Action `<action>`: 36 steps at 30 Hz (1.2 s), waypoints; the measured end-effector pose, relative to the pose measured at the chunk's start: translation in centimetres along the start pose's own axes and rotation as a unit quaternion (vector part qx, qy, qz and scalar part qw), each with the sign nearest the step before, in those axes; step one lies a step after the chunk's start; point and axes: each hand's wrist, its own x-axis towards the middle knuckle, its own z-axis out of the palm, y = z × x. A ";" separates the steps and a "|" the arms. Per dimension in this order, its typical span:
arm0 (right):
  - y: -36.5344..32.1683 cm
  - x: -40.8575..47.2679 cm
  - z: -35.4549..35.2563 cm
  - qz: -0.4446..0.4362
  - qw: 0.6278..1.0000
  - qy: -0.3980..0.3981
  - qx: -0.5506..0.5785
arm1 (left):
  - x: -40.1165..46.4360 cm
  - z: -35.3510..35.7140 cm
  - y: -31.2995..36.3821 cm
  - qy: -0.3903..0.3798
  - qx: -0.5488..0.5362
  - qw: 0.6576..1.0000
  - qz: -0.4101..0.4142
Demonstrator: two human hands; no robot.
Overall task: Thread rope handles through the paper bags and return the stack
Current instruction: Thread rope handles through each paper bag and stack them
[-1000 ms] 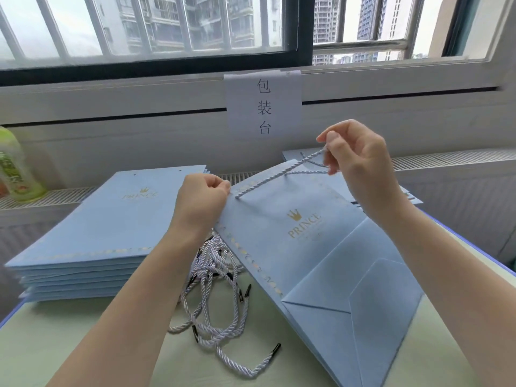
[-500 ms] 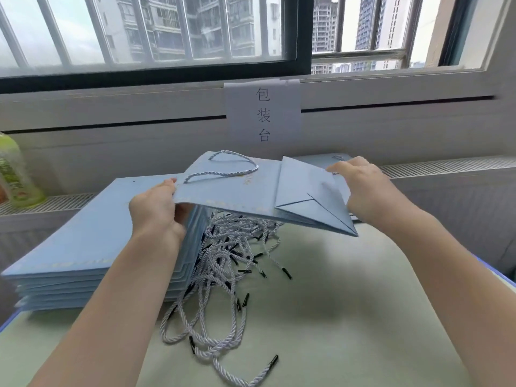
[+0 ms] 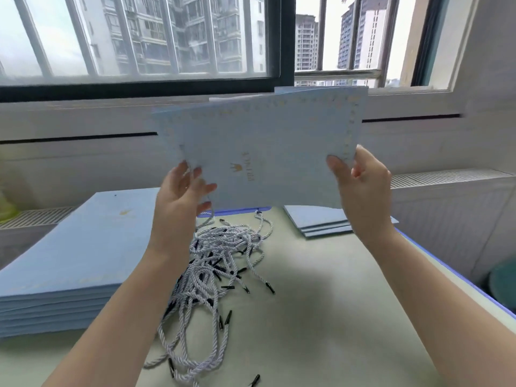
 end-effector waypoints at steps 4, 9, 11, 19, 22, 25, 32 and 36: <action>0.9 0.2 0.3 0.087 0.994 -0.018 0.068 | -0.9 0.8 -0.9 -0.093 0.088 0.992 0.007; 2.2 -0.2 0.8 0.235 0.960 -0.009 0.152 | -1.6 1.3 -1.7 -0.220 0.140 0.965 0.015; 2.7 -0.9 1.4 0.301 0.938 -0.012 0.170 | -1.7 1.4 -2.2 -0.249 0.162 0.954 0.038; 5.5 -0.9 1.9 0.492 0.850 0.075 0.174 | -2.2 0.7 -5.2 -0.300 0.630 0.711 0.087; 5.5 -0.7 1.3 0.514 0.835 0.052 0.188 | -2.2 0.5 -5.7 -0.307 0.664 0.680 0.047; 5.4 -0.9 1.2 0.500 0.851 0.076 0.139 | -2.0 0.5 -5.9 -0.295 0.666 0.685 0.027; 5.8 -1.3 1.0 0.534 0.819 0.079 0.196 | -1.8 0.1 -6.2 -0.246 0.650 0.718 0.031; 6.3 -1.4 0.5 0.556 0.806 0.053 0.196 | -1.8 0.1 -6.1 -0.234 0.639 0.732 0.033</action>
